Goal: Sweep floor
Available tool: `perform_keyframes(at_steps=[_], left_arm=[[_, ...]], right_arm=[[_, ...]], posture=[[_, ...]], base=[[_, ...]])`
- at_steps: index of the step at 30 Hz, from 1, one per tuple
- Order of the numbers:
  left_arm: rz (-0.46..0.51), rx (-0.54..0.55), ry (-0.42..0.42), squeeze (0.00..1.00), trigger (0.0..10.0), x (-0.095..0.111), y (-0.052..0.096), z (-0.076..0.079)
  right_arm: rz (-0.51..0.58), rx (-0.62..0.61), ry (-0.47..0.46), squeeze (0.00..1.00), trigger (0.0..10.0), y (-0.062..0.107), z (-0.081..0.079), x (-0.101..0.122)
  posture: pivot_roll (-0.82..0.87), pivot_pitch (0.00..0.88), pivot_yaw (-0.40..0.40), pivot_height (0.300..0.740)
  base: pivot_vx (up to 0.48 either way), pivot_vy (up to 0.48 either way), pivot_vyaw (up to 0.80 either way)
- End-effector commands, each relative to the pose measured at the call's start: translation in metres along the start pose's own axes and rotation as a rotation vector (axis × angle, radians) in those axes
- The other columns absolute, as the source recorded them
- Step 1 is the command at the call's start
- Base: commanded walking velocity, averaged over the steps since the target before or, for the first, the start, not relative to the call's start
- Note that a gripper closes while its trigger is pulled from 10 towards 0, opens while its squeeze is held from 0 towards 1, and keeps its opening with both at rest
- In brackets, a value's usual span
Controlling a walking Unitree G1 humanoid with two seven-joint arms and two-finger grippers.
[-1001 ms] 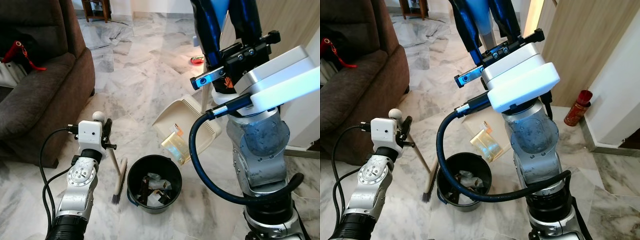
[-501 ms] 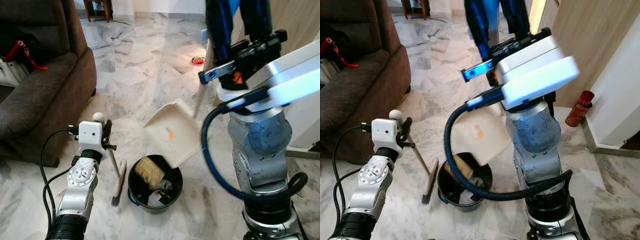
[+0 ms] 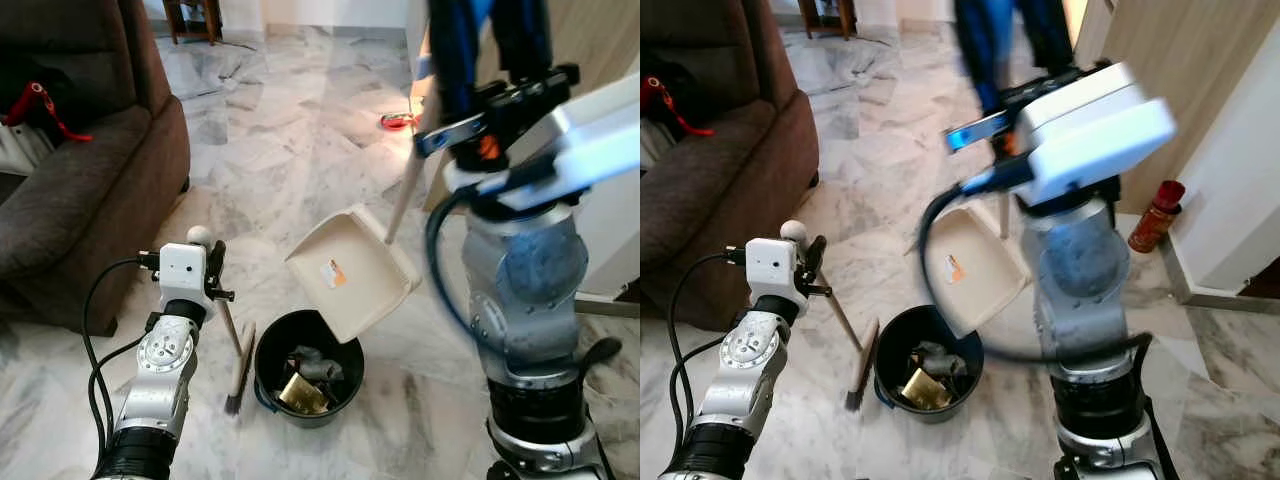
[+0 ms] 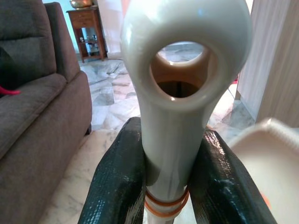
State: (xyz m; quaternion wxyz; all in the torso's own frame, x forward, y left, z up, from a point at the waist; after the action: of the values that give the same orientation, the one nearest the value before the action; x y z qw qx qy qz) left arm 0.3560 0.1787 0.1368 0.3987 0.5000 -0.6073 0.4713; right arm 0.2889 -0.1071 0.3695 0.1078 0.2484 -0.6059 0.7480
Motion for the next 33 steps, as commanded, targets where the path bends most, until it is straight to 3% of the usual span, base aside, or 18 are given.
perform_keyframes(at_steps=[1, 3, 11, 13, 16, 27, 33], left_arm=[[0.067, -0.002, -0.011, 0.00, 10.0, 0.015, -0.006, 0.000], [0.063, -0.006, -0.012, 0.00, 10.0, 0.013, -0.005, 0.001], [0.056, -0.020, -0.007, 0.00, 10.0, 0.011, -0.003, 0.006], [0.057, -0.022, -0.007, 0.00, 10.0, 0.012, -0.002, 0.007], [0.059, -0.024, -0.005, 0.00, 10.0, 0.012, -0.001, 0.007], [0.054, -0.034, -0.002, 0.00, 10.0, 0.010, 0.003, 0.009], [0.050, -0.021, -0.010, 0.00, 10.0, 0.010, 0.003, 0.008]], right_arm=[[0.026, -0.042, -0.018, 0.00, 10.0, -0.001, 0.008, 0.006], [-0.013, -0.130, -0.011, 0.00, 10.0, 0.003, 0.026, -0.002], [-0.095, -0.235, 0.070, 0.00, 10.0, 0.014, 0.057, -0.016], [-0.170, -0.325, 0.095, 0.00, 10.0, 0.026, 0.078, -0.028], [-0.229, -0.402, 0.104, 0.00, 10.0, 0.040, 0.097, -0.038], [-0.236, -0.429, 0.159, 0.00, 10.0, 0.047, 0.111, -0.036], [-0.242, -0.417, 0.144, 0.00, 10.0, 0.046, 0.109, -0.038]], posture=[[0.17, 0.093, -0.022, 0.740], [0.17, 0.090, -0.022, 0.740], [0.17, 0.078, -0.019, 0.740], [0.17, 0.075, -0.021, 0.740], [0.17, 0.072, -0.019, 0.740], [0.17, 0.069, -0.016, 0.740], [0.18, 0.088, -0.020, 0.740]], base=[[0.000, 0.000, 0.00], [0.000, 0.000, 0.00], [0.000, 0.000, 0.00], [0.000, 0.000, 0.00], [0.000, 0.000, 0.00], [0.000, 0.000, 0.00], [0.000, 0.000, 0.00]])
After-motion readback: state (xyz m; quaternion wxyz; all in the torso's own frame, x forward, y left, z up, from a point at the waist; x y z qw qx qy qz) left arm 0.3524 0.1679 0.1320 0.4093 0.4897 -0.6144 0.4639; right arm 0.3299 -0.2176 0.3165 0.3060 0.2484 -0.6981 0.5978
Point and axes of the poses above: a point about 5 cm out from each wrist's last joint towards the gripper, its own y axis pointing back from the gripper into the wrist, its own x axis along the axis of the wrist's last joint, z = x × y, the point moved 4 cm from there along -y, pointing out of the wrist towards the gripper, and after that the axes turned 7 degrees about -y, right-handed, at the moved point
